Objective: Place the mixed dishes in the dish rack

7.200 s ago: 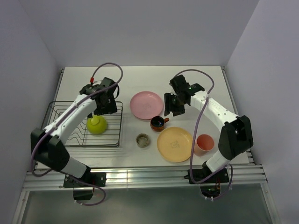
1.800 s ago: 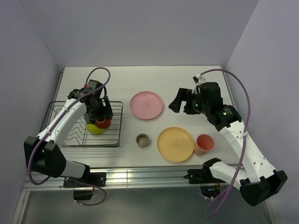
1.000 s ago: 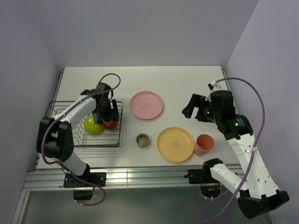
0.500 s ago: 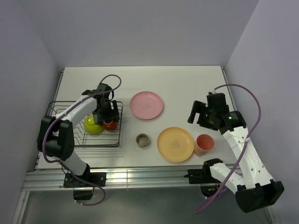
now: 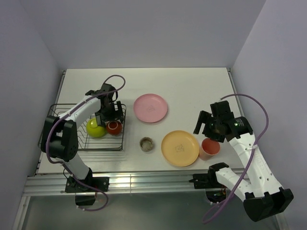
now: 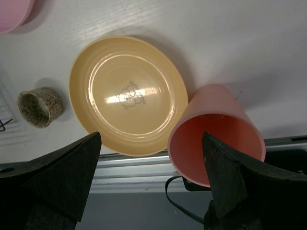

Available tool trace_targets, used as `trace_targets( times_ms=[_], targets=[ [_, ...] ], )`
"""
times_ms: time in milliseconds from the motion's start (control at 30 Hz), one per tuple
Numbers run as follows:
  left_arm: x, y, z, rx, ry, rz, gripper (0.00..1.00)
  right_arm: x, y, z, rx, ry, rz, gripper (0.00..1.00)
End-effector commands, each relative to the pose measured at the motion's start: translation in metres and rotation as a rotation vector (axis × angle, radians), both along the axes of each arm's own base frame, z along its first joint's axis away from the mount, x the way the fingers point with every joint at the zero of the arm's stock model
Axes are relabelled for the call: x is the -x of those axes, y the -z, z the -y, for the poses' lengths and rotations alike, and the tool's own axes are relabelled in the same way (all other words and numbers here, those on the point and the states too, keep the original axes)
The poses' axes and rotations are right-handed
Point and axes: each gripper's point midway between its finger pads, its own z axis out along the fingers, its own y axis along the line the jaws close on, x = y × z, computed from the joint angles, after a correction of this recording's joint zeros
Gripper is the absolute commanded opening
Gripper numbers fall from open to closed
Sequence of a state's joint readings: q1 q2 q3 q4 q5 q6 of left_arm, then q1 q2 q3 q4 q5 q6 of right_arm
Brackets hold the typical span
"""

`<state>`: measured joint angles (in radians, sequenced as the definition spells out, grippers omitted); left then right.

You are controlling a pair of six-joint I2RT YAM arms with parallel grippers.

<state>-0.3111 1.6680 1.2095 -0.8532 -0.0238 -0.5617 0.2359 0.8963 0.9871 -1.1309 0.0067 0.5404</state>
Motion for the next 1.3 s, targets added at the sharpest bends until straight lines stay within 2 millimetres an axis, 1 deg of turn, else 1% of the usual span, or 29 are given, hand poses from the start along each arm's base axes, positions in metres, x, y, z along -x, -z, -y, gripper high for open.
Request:
trace_targets(
  times_ms=[0, 133, 167, 267, 367, 400, 433, 467, 500, 533, 567, 600, 633, 667, 700, 733, 833, 867, 933, 967, 1033, 1067, 1133, 1167, 1200, 1233, 1267],
  targets=[
    [-0.008, -0.003, 0.001, -0.004, 0.003, 0.013, 0.97, 0.011, -0.009, -0.006, -0.028, 0.028, -0.016, 0.93],
    [-0.008, -0.007, 0.000, -0.007, -0.006, 0.022, 0.97, 0.016, -0.008, -0.012, -0.012, 0.018, -0.027, 0.92],
    [-0.006, -0.008, 0.000, -0.006, -0.011, 0.020, 0.97, 0.018, -0.005, -0.012, -0.005, 0.020, -0.038, 0.92],
    [-0.007, -0.021, 0.000, 0.002, -0.021, 0.042, 0.97, 0.021, 0.013, -0.013, 0.011, 0.024, -0.081, 0.92],
    [-0.006, -0.042, 0.000, 0.021, -0.036, 0.078, 0.97, 0.015, 0.025, -0.010, 0.044, 0.050, -0.092, 0.91],
    [-0.002, -0.052, 0.000, 0.028, -0.038, 0.091, 0.96, 0.013, 0.028, -0.009, 0.052, 0.060, -0.096, 0.90],
    [-0.002, -0.061, 0.000, 0.035, -0.043, 0.108, 0.97, 0.012, 0.030, -0.007, 0.063, 0.068, -0.102, 0.89],
    [-0.001, -0.067, 0.000, 0.043, -0.049, 0.115, 0.97, 0.010, 0.034, -0.007, 0.073, 0.074, -0.110, 0.88],
    [0.004, -0.078, 0.001, 0.059, -0.052, 0.127, 0.96, 0.009, 0.037, -0.007, 0.075, 0.076, -0.113, 0.87],
    [0.004, -0.088, 0.002, 0.072, -0.056, 0.149, 0.96, 0.007, 0.039, -0.007, 0.076, 0.079, -0.111, 0.86],
    [0.005, -0.097, 0.003, 0.088, -0.067, 0.165, 0.96, 0.007, 0.044, -0.007, 0.082, 0.081, -0.121, 0.84],
    [0.007, -0.110, 0.004, 0.110, -0.070, 0.198, 0.96, 0.007, 0.047, -0.007, 0.086, 0.080, -0.125, 0.81],
    [0.008, -0.121, 0.009, 0.151, -0.074, 0.217, 0.96, 0.005, 0.049, -0.007, 0.086, 0.081, -0.122, 0.77],
    [0.009, -0.129, 0.011, 0.173, -0.077, 0.233, 0.96, 0.005, 0.053, -0.007, 0.091, 0.079, -0.133, 0.67],
    [0.012, -0.141, 0.014, 0.202, -0.078, 0.261, 0.95, 0.005, 0.055, -0.006, 0.095, 0.082, -0.135, 0.61],
    [0.013, -0.152, 0.020, 0.248, -0.081, 0.276, 0.95, 0.004, 0.056, -0.006, 0.095, 0.083, -0.129, 0.58],
    [0.017, -0.177, 0.029, 0.326, -0.069, 0.326, 0.95, 0.004, 0.057, -0.005, 0.106, 0.082, -0.132, 0.38],
    [0.018, -0.182, 0.034, 0.358, -0.061, 0.327, 0.95, 0.004, 0.055, -0.004, 0.108, 0.083, -0.128, 0.23],
    [0.020, -0.194, 0.039, 0.394, -0.046, 0.342, 0.95, 0.003, 0.052, 0.000, 0.128, 0.089, -0.118, 0.06],
    [0.022, -0.197, 0.043, 0.419, -0.033, 0.336, 0.95, 0.004, 0.046, 0.003, 0.139, 0.091, -0.111, 0.00],
    [0.022, -0.207, 0.048, 0.452, -0.021, 0.349, 0.95, 0.003, 0.037, 0.013, 0.187, 0.109, -0.096, 0.00],
    [0.023, -0.210, 0.052, 0.477, -0.010, 0.347, 0.95, -0.003, 0.022, 0.015, 0.196, 0.110, -0.057, 0.00],
    [0.022, -0.220, 0.059, 0.521, 0.014, 0.370, 0.94, -0.009, 0.004, 0.021, 0.226, 0.114, -0.019, 0.00],
    [0.023, -0.223, 0.063, 0.546, 0.025, 0.372, 0.94, -0.016, -0.017, 0.025, 0.253, 0.118, 0.016, 0.00],
    [0.023, -0.230, 0.071, 0.597, 0.057, 0.383, 0.95, -0.021, -0.028, 0.026, 0.260, 0.116, 0.039, 0.00],
    [0.025, -0.233, 0.075, 0.626, 0.075, 0.388, 0.95, -0.025, -0.038, 0.025, 0.260, 0.106, 0.059, 0.00],
    [0.026, -0.238, 0.081, 0.662, 0.086, 0.388, 0.95, -0.036, -0.059, 0.019, 0.239, 0.083, 0.105, 0.00]
  ],
)
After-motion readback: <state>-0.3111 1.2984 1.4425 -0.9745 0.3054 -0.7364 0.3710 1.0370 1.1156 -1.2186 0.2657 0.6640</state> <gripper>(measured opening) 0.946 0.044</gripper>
